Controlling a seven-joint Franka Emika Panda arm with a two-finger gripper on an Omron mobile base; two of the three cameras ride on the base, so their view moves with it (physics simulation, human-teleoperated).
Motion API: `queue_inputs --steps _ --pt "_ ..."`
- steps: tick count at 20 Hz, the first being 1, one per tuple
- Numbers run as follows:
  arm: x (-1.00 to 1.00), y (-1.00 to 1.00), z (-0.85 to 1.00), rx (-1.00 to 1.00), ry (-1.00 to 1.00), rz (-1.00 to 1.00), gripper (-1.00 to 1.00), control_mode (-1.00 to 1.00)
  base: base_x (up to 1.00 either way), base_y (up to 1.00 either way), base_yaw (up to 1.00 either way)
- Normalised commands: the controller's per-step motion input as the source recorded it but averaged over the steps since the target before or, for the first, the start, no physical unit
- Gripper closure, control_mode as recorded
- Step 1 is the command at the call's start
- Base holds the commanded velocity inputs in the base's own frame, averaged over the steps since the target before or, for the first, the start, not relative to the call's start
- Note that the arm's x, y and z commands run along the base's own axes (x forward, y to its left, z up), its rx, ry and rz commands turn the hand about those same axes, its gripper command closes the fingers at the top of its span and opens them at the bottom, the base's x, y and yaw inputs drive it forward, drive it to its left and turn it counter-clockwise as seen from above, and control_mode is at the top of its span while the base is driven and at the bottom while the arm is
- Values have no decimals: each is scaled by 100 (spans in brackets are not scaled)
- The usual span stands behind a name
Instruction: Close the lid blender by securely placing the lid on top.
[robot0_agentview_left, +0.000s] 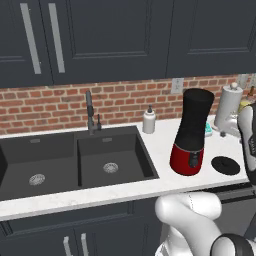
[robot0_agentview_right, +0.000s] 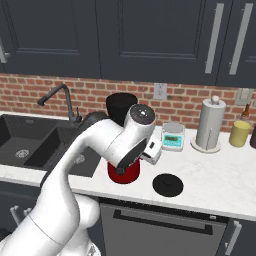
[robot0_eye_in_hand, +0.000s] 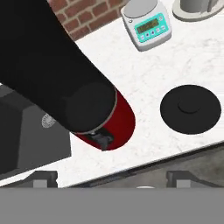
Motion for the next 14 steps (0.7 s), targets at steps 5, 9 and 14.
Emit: queue_inputs --steps 5,9,14 --pt "4 -100 -40 15 12 -28 -100 -100 0 0 0" --pt "30 -85 -36 9 10 -13 -100 -100 0 0 0" --pt "19 -34 -35 3 16 -3 -100 -100 0 0 0"
